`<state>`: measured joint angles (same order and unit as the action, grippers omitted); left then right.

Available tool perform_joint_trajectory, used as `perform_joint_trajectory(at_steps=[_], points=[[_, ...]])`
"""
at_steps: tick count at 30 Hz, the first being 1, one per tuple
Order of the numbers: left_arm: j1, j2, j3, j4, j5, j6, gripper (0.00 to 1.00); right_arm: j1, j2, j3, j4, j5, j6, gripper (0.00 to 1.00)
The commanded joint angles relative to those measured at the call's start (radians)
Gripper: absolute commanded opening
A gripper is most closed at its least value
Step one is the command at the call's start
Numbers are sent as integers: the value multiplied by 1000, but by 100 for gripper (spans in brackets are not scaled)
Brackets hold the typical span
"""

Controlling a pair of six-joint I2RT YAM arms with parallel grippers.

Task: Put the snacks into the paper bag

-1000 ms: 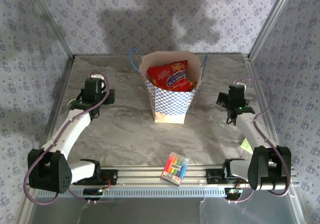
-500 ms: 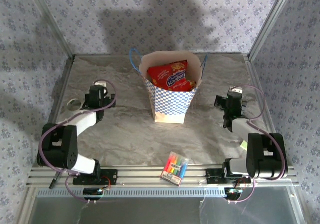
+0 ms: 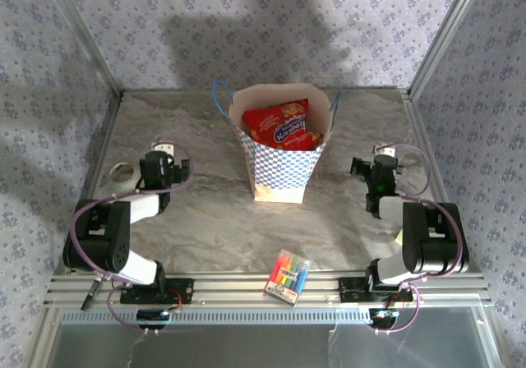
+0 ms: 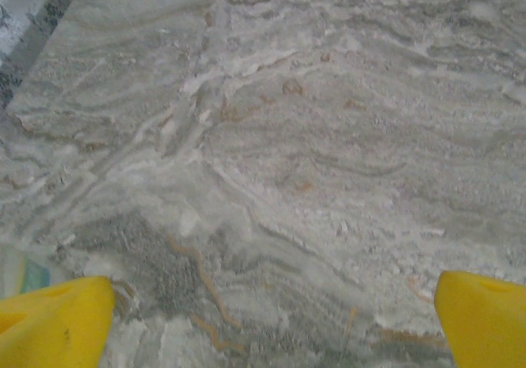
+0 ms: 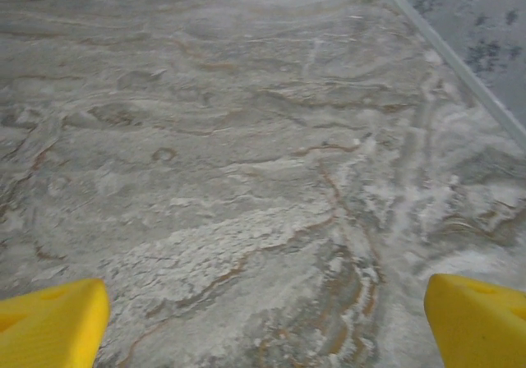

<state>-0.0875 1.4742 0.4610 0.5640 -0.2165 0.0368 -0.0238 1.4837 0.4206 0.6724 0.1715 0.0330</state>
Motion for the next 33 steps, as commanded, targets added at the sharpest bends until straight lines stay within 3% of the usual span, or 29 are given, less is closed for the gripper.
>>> perform_joint_trajectory(at_steps=[1, 6, 10, 33], points=[[32, 5, -15, 153, 59, -12, 100, 13, 25, -26, 116, -81, -64, 100], [77, 67, -67, 304, 138, -39, 100, 9, 33, -37, 138, -129, -82, 100], [107, 61, -44, 242, 178, -63, 100, -26, 37, -24, 112, -192, -60, 100], [104, 62, -47, 251, 173, -59, 100, -21, 37, -25, 112, -180, -64, 100]])
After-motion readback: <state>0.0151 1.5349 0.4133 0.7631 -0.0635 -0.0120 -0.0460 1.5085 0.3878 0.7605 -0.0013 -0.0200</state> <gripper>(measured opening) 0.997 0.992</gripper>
